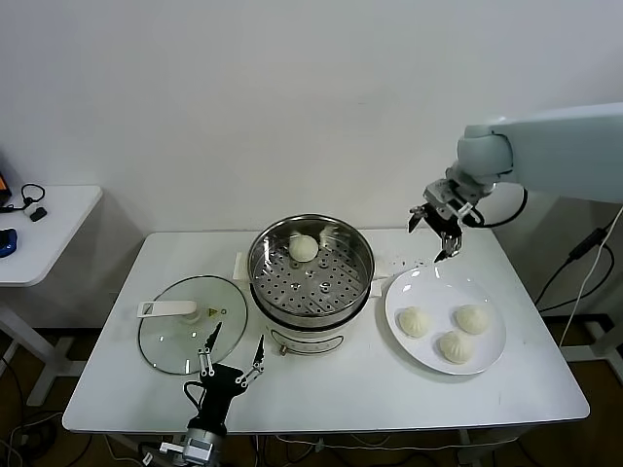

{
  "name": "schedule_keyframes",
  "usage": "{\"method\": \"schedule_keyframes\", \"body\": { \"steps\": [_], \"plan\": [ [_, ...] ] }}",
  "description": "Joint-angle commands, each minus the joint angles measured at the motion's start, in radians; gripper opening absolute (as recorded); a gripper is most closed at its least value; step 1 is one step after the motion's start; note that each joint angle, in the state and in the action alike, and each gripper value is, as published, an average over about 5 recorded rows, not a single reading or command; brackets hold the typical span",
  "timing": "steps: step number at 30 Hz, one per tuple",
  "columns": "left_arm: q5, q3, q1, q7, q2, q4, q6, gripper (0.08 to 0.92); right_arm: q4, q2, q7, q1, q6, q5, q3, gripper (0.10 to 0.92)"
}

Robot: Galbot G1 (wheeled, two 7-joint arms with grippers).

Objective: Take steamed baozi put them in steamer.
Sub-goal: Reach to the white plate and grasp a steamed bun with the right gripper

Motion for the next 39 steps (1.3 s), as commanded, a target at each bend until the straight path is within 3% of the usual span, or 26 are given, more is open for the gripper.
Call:
{"method": "schedule_keyframes", "body": {
  "steps": [1,24,39],
  "plan": [
    [0.002,0.0,0.001,0.001,-0.026,-0.002,0.0,0.823,0.092,-0.072,0.045,-0.073,-0.33,0.162,0.029,0.823],
    [0.017,-0.024,0.011,0.004,-0.039,-0.005,0.001,0.823,-0.108,-0.081,0.002,-0.416,-0.303,0.015,0.246,0.823],
    [0.022,-0.027,0.014,0.005,-0.043,-0.005,0.005,0.823,-0.146,-0.066,0.003,-0.528,-0.298,-0.042,0.293,0.823]
  ]
}}
